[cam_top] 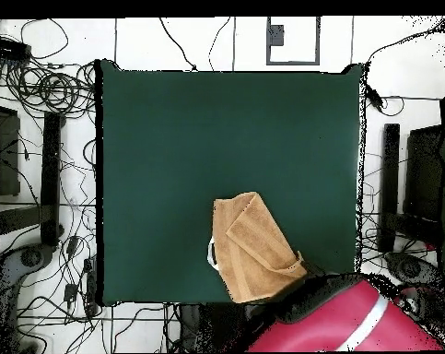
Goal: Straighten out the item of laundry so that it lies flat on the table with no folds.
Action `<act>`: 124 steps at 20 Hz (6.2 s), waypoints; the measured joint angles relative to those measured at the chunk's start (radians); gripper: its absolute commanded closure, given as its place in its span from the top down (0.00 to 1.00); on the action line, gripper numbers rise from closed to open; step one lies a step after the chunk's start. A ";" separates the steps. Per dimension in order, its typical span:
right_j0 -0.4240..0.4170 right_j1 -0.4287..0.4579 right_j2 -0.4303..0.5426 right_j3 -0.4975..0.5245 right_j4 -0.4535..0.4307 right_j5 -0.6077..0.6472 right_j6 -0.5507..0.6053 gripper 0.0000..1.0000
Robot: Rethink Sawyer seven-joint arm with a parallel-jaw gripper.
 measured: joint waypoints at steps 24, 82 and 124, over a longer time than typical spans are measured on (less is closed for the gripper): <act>0.141 -0.005 -0.002 0.013 -0.223 -0.035 -0.075 1.00; -0.026 0.075 0.114 0.114 0.009 -0.019 -0.007 1.00; -0.151 -0.112 0.104 0.196 0.514 -0.159 -0.693 0.00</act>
